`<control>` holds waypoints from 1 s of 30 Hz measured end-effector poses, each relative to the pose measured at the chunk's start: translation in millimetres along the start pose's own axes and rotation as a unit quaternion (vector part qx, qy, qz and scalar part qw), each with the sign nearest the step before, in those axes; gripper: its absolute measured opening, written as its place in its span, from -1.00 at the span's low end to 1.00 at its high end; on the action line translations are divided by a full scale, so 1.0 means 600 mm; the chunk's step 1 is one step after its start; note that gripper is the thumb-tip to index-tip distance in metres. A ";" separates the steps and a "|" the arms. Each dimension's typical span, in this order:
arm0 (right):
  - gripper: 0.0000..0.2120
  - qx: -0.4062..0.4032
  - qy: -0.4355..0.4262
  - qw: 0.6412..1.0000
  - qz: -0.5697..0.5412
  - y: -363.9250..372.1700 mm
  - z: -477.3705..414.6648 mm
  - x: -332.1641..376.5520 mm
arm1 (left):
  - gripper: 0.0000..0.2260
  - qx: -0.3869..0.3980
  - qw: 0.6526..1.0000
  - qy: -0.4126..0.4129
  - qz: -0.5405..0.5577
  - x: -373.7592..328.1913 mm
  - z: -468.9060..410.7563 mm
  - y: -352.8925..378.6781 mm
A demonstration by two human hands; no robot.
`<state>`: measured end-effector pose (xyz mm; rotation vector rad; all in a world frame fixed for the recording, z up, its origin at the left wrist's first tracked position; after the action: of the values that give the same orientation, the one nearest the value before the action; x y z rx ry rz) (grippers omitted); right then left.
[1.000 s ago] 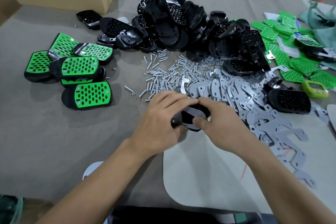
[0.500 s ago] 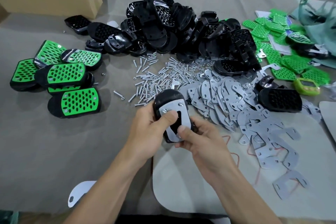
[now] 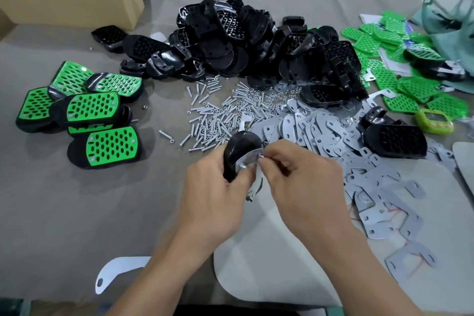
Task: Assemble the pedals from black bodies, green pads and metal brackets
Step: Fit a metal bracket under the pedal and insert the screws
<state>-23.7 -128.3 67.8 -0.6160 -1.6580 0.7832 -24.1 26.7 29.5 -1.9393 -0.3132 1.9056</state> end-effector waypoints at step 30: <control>-0.85 0.038 0.115 0.972 -0.204 0.013 0.002 -0.023 | -0.73 -0.123 0.981 0.080 -0.129 -0.070 0.045 -0.013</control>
<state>-21.9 -133.8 53.3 -0.2832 -1.4674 0.4545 -52.0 18.8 71.1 -2.0743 -0.7442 1.5972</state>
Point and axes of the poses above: each hand's wrist, its own z-axis away from the middle knuckle, its own y-axis out of the palm, x = y × z, the point moved 10 cm from there along -z, towards the middle knuckle, and after that the axes turned 15 degrees about x, right-handed, at the moved point
